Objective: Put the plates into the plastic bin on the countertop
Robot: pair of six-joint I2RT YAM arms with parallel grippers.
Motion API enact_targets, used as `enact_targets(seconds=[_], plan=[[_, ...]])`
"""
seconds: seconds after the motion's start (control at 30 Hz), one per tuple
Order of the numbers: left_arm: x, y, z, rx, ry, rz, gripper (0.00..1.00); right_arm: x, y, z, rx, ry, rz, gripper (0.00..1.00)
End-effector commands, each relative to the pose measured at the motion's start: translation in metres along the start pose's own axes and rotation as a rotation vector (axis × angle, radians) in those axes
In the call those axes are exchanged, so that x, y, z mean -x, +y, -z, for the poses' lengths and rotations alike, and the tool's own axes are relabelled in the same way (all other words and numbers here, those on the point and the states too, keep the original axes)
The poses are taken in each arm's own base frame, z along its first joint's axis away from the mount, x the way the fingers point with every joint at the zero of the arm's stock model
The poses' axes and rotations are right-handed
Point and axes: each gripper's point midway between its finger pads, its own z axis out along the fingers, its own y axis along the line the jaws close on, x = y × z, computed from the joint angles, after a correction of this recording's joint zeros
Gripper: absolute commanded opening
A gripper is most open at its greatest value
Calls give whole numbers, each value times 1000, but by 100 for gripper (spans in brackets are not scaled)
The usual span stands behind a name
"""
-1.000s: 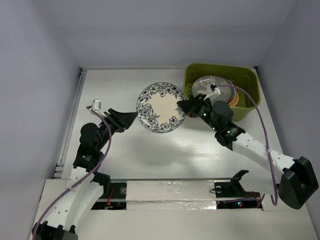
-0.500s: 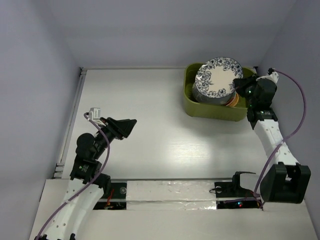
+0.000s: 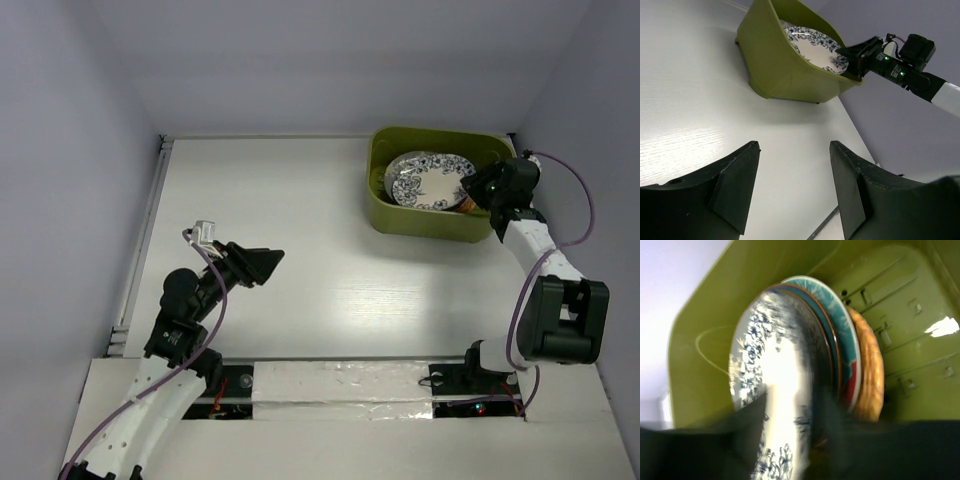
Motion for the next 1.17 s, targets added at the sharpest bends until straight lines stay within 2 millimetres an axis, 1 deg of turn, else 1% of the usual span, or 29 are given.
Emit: enact_targets(seconds=[0.0, 0.03, 0.07, 0.1, 0.13, 0.17, 0.23, 0.27, 0.33, 0.4, 0.43, 0.5, 0.53, 0.57, 0.6, 0.63, 0.67, 0.7, 0.73, 0.77, 0.8, 0.83, 0.9, 0.93, 1.0, 1.03, 1.07, 1.1, 1.13], plan=[[9, -11, 0, -50, -41, -35, 56, 58, 32, 15, 60, -188, 20, 60], [10, -11, 0, -49, -43, -36, 58, 58, 27, 16, 38, -194, 31, 74], [11, -11, -1, -49, -45, -36, 60, 65, 21, 17, -1, -222, 42, 83], [11, -11, -1, -46, -44, -36, 61, 60, 13, 16, -43, -199, 69, 95], [13, -12, -1, -45, -48, -36, 62, 65, 11, 17, -62, -213, 80, 98], [13, -13, -1, -45, -48, -36, 65, 68, 3, 19, -112, -225, 88, 100], [16, -15, -2, -48, -49, -37, 67, 77, 6, 27, -119, -255, 104, 100], [16, -16, -2, -50, -48, -37, 73, 84, 5, 32, -135, -281, 105, 100], [18, -19, -3, -57, -45, -40, 76, 97, 19, 49, -103, -327, 101, 100], [20, -21, -3, -62, -44, -44, 81, 103, 35, 62, -40, -346, 94, 100], [20, -22, -3, -62, -44, -44, 83, 109, 49, 80, 13, -377, 88, 99], [21, -21, -5, -56, -42, -41, 85, 110, 71, 101, 118, -379, 80, 95], [24, -24, -4, -59, -47, -42, 86, 104, 75, 109, 153, -368, 76, 92], [25, -25, -5, -59, -47, -44, 87, 105, 100, 139, 276, -383, 87, 87], [26, -25, -6, -55, -43, -44, 87, 106, 114, 158, 353, -404, 75, 64], [32, -29, -5, -54, -58, -57, 88, 104, 125, 176, 419, -414, 76, 48], [36, -30, -5, -50, -63, -66, 89, 91, 131, 189, 491, -385, 83, 32], [38, -28, -6, -25, -65, -70, 89, 93, 147, 232, 594, -434, 81, 7], [51, -36, -4, -26, -92, -86, 89, 88, 155, 252, 654, -439, 94, 2], [56, -37, -3, -16, -103, -104, 90, 75, 164, 272, 733, -417, 123, 1], [62, -39, -2, -4, -117, -112, 90, 72, 171, 313, 812, -469, 144, 0], [76, -50, 1, -16, -151, -130, 90, 69, 173, 331, 849, -489, 162, 1], [89, -56, 5, -5, -179, -163, 91, 62, 173, 362, 889, -538, 201, 6], [104, -65, 8, -2, -219, -176, 91, 59, 170, 386, 910, -585, 220, 8], [114, -68, 9, 12, -240, -190, 91, 57, 162, 390, 881, -613, 237, 14], [121, -75, 11, 6, -257, -193, 91, 54, 159, 391, 876, -618, 244, 17], [124, -76, 10, 9, -259, -192, 91, 51, 157, 386, 866, -603, 251, 19], [124, -75, 8, 17, -251, -187, 91, 47, 153, 378, 845, -578, 268, 28], [128, -79, 9, 16, -257, -191, 92, 44, 152, 374, 837, -558, 281, 33]])
